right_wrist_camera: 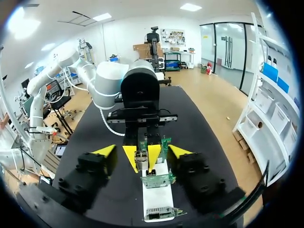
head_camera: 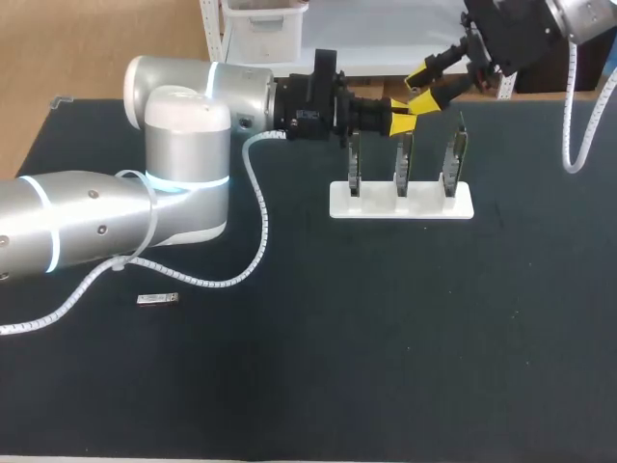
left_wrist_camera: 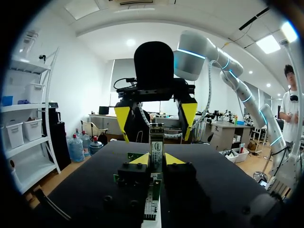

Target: Pick up the optical module with the left hand, and insert it into the network port with the right hand.

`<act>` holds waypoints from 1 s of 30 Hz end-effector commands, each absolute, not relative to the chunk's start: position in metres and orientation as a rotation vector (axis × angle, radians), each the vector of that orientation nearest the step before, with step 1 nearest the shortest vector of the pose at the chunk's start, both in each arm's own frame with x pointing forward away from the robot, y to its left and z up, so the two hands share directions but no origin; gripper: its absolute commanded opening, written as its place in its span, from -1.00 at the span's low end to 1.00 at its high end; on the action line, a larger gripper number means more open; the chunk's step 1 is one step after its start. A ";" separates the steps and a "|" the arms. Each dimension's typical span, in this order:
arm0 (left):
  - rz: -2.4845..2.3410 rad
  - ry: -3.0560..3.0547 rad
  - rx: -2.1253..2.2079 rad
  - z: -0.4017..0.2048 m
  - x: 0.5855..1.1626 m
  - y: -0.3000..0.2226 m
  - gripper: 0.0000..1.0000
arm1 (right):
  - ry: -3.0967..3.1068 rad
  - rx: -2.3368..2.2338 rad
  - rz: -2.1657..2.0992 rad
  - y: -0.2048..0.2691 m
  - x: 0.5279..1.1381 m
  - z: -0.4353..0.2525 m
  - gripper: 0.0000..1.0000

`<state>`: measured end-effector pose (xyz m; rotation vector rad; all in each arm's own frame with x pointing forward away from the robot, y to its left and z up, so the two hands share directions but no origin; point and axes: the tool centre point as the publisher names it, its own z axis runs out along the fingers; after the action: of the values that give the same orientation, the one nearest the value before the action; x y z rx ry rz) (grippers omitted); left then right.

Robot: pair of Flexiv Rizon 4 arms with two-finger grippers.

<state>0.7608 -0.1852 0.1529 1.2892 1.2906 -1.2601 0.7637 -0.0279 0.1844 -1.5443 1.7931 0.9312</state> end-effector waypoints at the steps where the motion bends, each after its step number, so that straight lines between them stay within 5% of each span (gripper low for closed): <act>1: -1.262 1.291 1.292 0.153 0.762 -0.186 -1.00 | 1.793 -1.548 0.936 -0.028 0.767 0.183 -1.00; 19: -1.262 1.291 1.292 0.153 0.762 -0.186 -1.00 | 1.800 -1.541 0.935 -0.028 0.771 0.180 -1.00; 20: -1.262 1.291 1.292 0.153 0.762 -0.186 0.48 | 1.800 -1.540 0.935 -0.028 0.771 0.180 -1.00; 21: -1.262 1.291 1.292 0.153 0.762 -0.186 1.00 | 1.800 -1.541 0.935 -0.028 0.771 0.180 -1.00; 30: -1.262 1.291 1.292 0.153 0.762 -0.186 1.00 | 1.800 -1.544 0.931 -0.027 0.772 0.180 -1.00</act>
<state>0.7616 -0.1854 0.1528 1.2903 1.2891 -1.2619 0.7694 -0.0273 0.1804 -1.5415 1.8010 0.9269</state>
